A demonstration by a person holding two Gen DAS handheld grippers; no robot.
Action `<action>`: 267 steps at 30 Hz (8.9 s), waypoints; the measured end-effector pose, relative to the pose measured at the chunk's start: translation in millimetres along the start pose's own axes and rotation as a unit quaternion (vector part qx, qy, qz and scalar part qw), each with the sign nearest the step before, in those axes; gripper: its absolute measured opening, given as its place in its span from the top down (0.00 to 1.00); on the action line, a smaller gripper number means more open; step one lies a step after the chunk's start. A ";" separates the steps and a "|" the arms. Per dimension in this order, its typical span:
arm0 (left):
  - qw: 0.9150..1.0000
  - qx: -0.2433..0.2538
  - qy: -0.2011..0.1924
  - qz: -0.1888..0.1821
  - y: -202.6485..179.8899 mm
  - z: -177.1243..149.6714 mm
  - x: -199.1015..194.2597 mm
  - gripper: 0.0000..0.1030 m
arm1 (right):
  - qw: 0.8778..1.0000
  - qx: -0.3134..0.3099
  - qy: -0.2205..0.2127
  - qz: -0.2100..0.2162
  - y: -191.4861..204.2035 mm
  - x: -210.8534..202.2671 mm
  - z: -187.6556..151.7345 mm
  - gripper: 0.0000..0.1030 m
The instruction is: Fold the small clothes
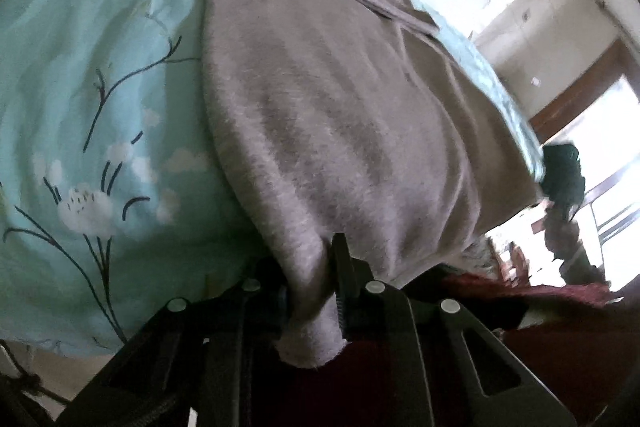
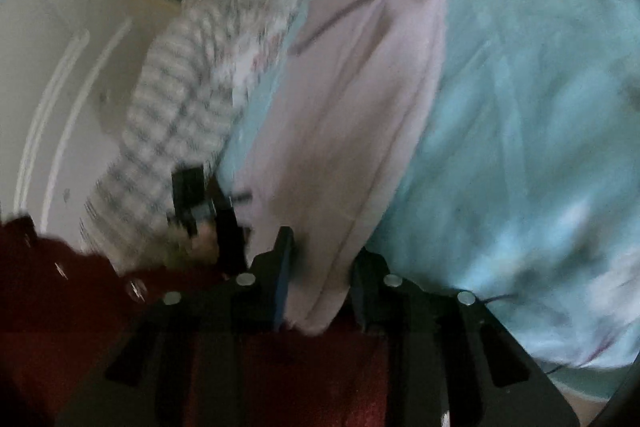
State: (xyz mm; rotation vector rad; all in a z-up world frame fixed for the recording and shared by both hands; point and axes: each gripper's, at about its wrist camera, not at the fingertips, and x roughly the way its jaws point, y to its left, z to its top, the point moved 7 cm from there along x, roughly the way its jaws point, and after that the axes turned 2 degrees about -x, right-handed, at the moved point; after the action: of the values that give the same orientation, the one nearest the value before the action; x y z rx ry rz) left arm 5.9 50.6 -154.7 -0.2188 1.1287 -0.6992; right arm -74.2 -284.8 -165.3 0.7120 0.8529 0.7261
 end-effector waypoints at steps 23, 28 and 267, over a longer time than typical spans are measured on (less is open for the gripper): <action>0.976 0.004 -0.215 -0.028 -47.6 94.6 -95.1 0.95 | 0.970 -0.015 -0.241 0.036 57.8 -84.8 96.4 0.93; 0.967 -0.005 -0.254 -0.004 -45.2 173.4 -98.9 0.95 | 0.962 -0.018 -0.273 -0.020 40.0 -86.9 167.3 0.93; 0.988 0.076 -0.129 0.041 -49.2 194.9 59.9 0.48 | 0.986 0.012 -0.049 -0.157 -21.7 173.5 347.8 0.92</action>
State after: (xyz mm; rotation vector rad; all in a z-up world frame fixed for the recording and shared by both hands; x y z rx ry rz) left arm 173.0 -59.0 -90.9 -0.1278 0.8279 -0.6598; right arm 305.7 -247.6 -89.1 0.6113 0.8595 0.3961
